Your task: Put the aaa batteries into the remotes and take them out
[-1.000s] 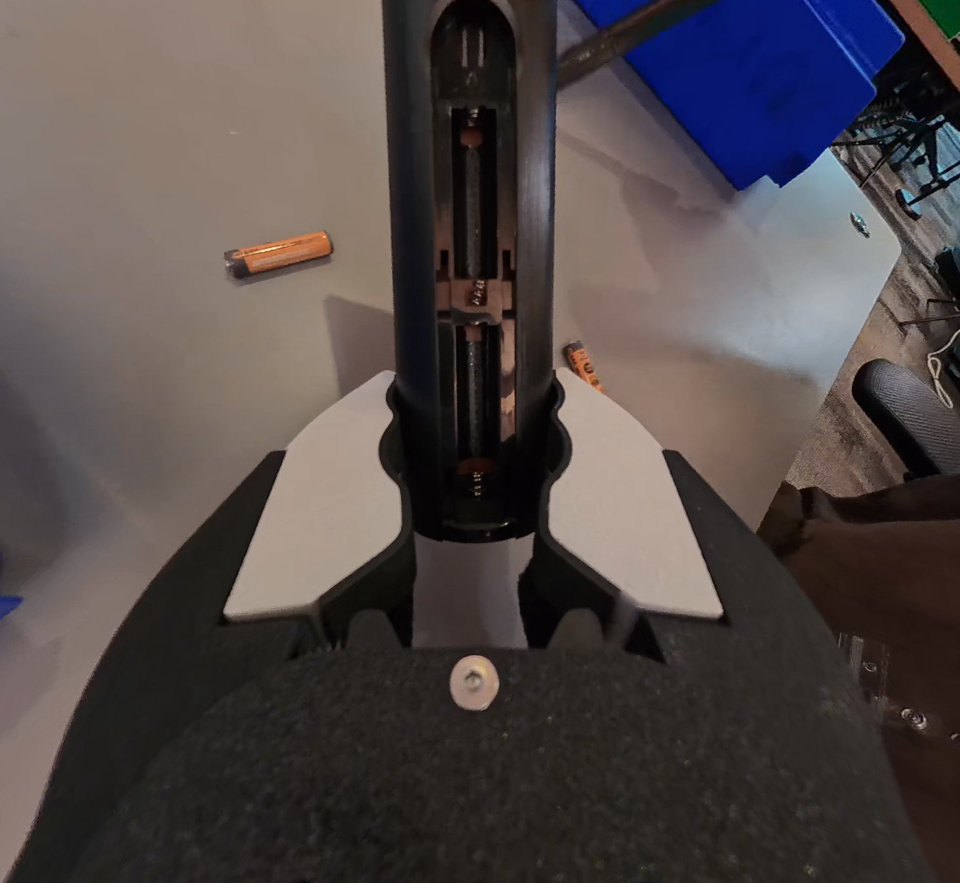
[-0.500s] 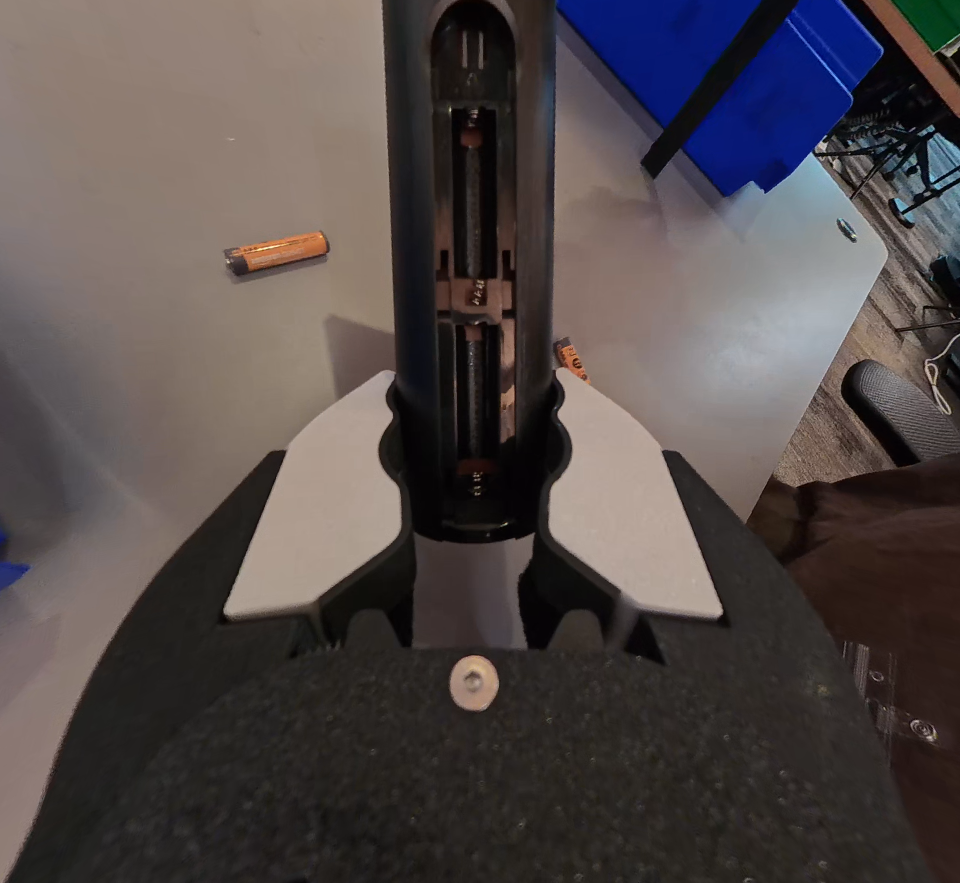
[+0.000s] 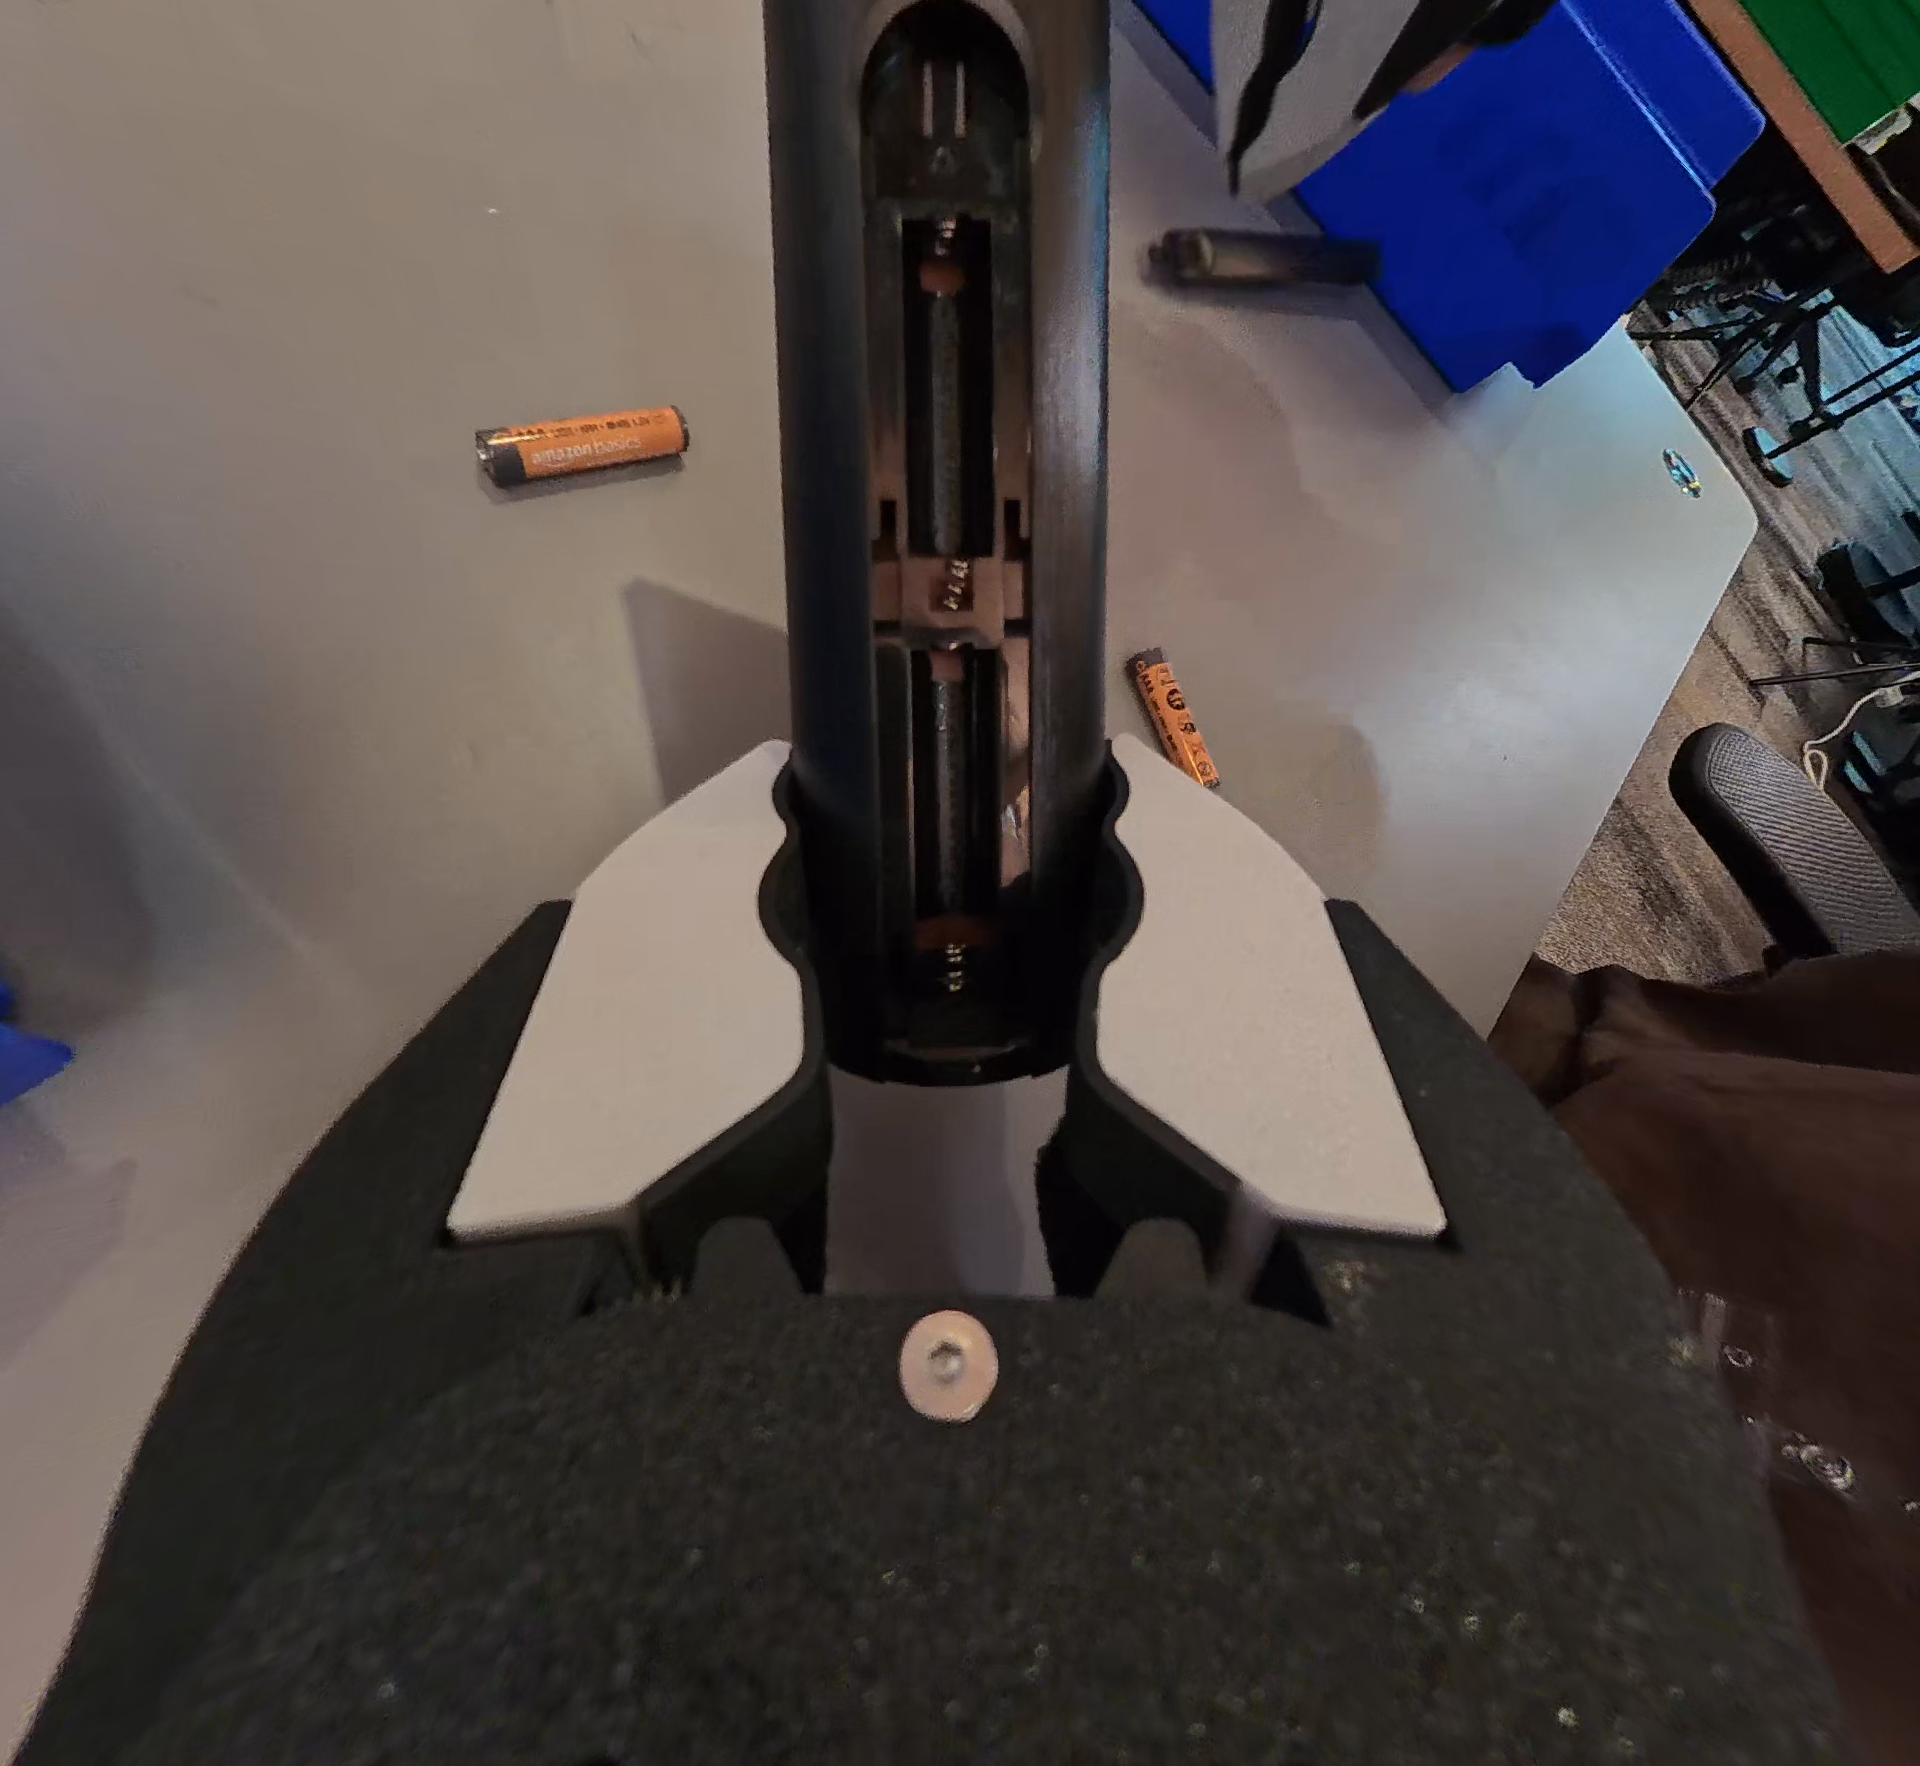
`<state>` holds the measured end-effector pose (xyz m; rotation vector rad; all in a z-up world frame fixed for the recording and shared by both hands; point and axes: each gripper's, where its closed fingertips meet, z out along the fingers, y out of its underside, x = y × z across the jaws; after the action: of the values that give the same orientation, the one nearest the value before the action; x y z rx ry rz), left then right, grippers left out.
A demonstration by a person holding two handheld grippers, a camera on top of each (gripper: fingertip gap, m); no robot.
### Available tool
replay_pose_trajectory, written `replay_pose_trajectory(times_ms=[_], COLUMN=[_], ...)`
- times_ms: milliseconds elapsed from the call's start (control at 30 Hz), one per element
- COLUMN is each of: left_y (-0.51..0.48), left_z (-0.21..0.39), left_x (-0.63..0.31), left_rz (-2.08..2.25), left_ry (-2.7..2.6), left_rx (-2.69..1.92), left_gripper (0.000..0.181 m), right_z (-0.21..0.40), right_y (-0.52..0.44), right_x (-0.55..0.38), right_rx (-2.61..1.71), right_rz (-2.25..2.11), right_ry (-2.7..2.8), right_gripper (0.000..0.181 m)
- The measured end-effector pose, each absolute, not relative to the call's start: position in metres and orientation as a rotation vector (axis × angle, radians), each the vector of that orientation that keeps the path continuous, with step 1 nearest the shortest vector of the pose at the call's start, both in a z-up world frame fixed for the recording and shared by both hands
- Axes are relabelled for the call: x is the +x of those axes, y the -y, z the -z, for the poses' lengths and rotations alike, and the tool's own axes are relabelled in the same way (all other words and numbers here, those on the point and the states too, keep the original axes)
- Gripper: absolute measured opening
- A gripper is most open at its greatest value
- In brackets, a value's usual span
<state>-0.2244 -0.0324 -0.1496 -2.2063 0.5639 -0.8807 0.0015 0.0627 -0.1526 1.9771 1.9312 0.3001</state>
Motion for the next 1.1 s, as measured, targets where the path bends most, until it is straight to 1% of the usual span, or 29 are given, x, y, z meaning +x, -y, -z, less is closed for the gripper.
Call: replay_pose_trajectory(times_ms=[100,200,267,333,367,400,433,467,500,567,600,667,733,767,800,900,1033,1100], left_y=[0.033,0.033,0.033,0.031,0.029,0.027,0.025,0.022,0.019,0.015,0.013,0.009,0.006,0.006,0.005,0.010,0.025,0.028], left_z=[0.150,0.151,0.151,0.151,0.152,0.151,0.151,0.149,0.148,0.147,0.148,0.151,0.154,0.154,0.152,0.150,0.136,0.118], left_x=[-0.224,-0.223,-0.223,-0.222,-0.221,-0.218,-0.215,-0.211,-0.207,-0.199,-0.194,-0.185,-0.176,-0.171,-0.166,-0.156,-0.153,-0.159], left_rz=[0.880,0.877,0.866,0.846,0.825,0.804,0.785,0.761,0.732,0.677,0.659,0.598,0.556,0.566,0.585,0.638,0.818,0.968], left_ry=[-0.567,-0.571,-0.571,-0.573,-0.574,-0.579,-0.589,-0.596,-0.602,-0.580,-0.558,-0.533,-0.527,-0.515,-0.492,-0.547,-0.678,-0.724], left_rx=[-2.208,-2.208,-2.207,-2.215,-2.221,-2.227,-2.229,-2.226,-2.224,-2.232,-2.240,-2.252,-2.257,-2.255,-2.248,-2.238,-2.170,-2.079], left_gripper=[0.052,0.052,0.052,0.052,0.052,0.052,0.051,0.051,0.051,0.052,0.051,0.052,0.052,0.052,0.052,0.054,0.067,0.066], right_z=[0.178,0.172,0.154,0.134,0.124,0.116,0.111,0.109,0.112,0.118,0.115,0.108,0.106,0.106,0.109,0.107,0.102,0.094], right_y=[-0.063,-0.065,-0.072,-0.075,-0.072,-0.064,-0.052,-0.039,-0.030,-0.021,-0.020,-0.018,-0.015,-0.016,-0.019,-0.021,-0.036,-0.033], right_x=[-0.008,-0.014,-0.004,-0.005,-0.018,-0.038,-0.061,-0.083,-0.100,-0.129,-0.142,-0.163,-0.178,-0.180,-0.179,-0.173,-0.149,-0.138], right_rx=[2.080,2.295,2.509,2.781,2.950,3.092,3.163,3.166,3.163,3.129,3.095,2.968,2.879,2.886,2.934,2.919,2.926,2.773], right_rz=[-0.137,0.041,0.056,0.158,0.338,0.617,0.959,1.261,1.451,1.716,1.889,2.156,2.230,2.227,2.185,2.197,2.169,2.189], right_ry=[-2.006,-2.042,-2.052,-2.055,-2.012,-1.926,-1.815,-1.702,-1.576,-1.323,-1.163,-0.900,-0.799,-0.774,-0.755,-0.795,-0.909,-1.015], right_gripper=[0.000,0.002,0.011,0.025,0.025,0.025,0.030,0.040,0.044,0.057,0.060,0.060,0.058,0.048,0.031,0.027,0.024,0.024])
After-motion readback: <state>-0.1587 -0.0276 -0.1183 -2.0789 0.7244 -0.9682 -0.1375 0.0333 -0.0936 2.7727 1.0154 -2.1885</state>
